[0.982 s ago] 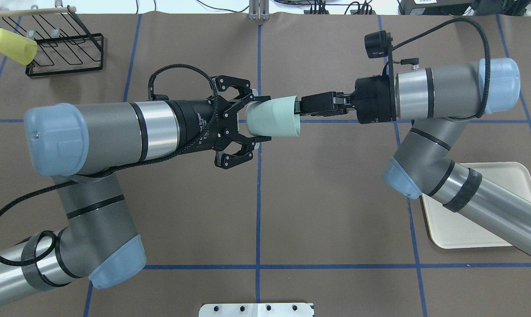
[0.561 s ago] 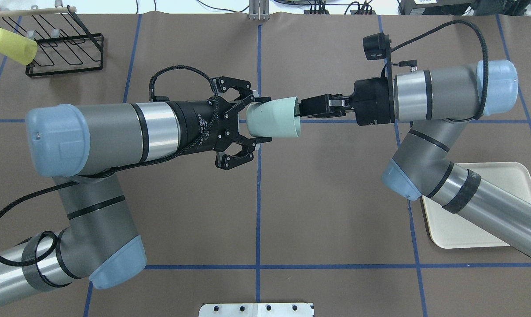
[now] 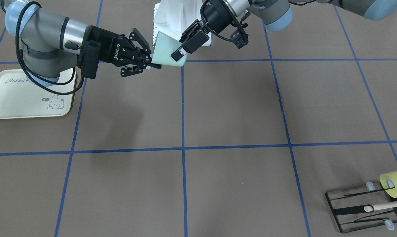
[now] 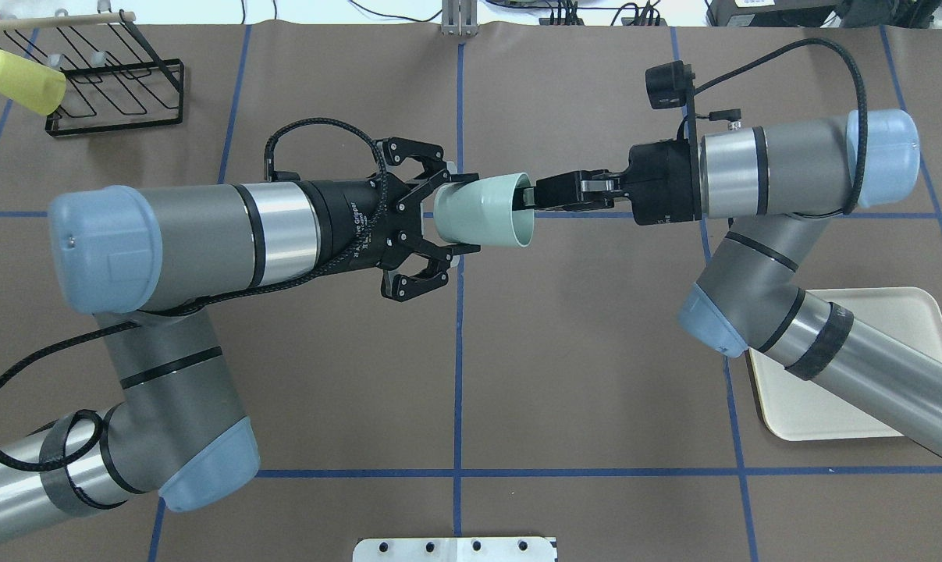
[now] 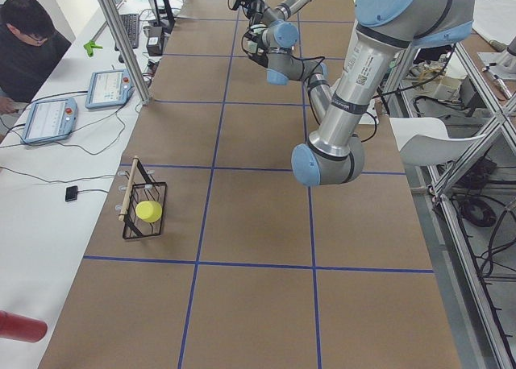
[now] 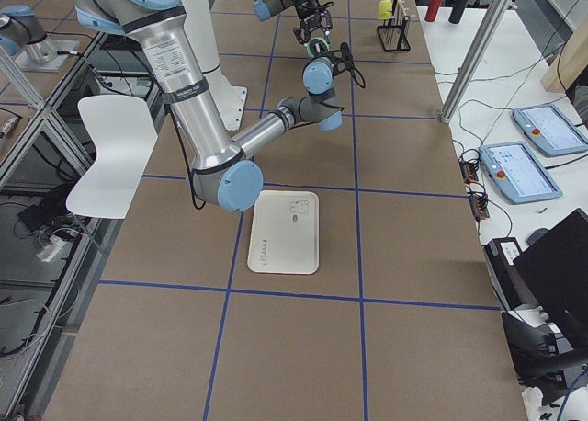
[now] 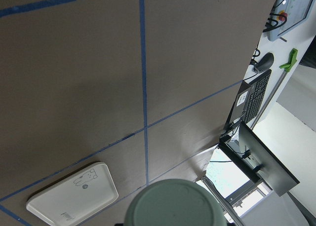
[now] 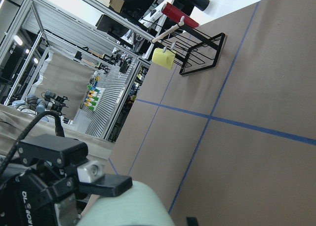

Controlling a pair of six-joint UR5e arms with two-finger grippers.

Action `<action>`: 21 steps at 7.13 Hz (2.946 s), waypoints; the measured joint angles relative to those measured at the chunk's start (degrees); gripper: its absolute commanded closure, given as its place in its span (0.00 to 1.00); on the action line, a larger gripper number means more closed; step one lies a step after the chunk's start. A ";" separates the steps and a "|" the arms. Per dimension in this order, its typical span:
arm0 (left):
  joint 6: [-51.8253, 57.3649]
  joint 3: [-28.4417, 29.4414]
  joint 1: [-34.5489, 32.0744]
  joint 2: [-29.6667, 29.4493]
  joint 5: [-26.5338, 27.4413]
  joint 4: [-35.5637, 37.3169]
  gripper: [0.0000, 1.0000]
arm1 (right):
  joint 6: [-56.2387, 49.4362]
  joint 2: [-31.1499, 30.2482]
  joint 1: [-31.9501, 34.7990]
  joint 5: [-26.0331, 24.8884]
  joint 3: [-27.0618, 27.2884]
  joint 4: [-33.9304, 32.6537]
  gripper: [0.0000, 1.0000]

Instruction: Left arm grabs green cup and hands to right arm on tray

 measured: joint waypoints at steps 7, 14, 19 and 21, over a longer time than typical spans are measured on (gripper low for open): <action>1.84 1.02 -0.05 0.12 0.14 0.11 0.00 | -0.37 -1.54 0.31 -1.85 -0.32 -0.18 1.00; 8.59 1.03 -0.39 0.77 0.28 0.83 0.00 | -11.56 -6.67 15.26 2.95 -0.16 -14.98 1.00; 14.13 1.44 -0.53 2.69 0.23 1.14 0.00 | -36.84 -16.02 26.09 14.51 0.31 -28.88 1.00; 14.29 1.52 -0.56 3.38 0.25 1.09 0.00 | -40.17 -19.61 26.56 14.63 0.88 -30.05 1.00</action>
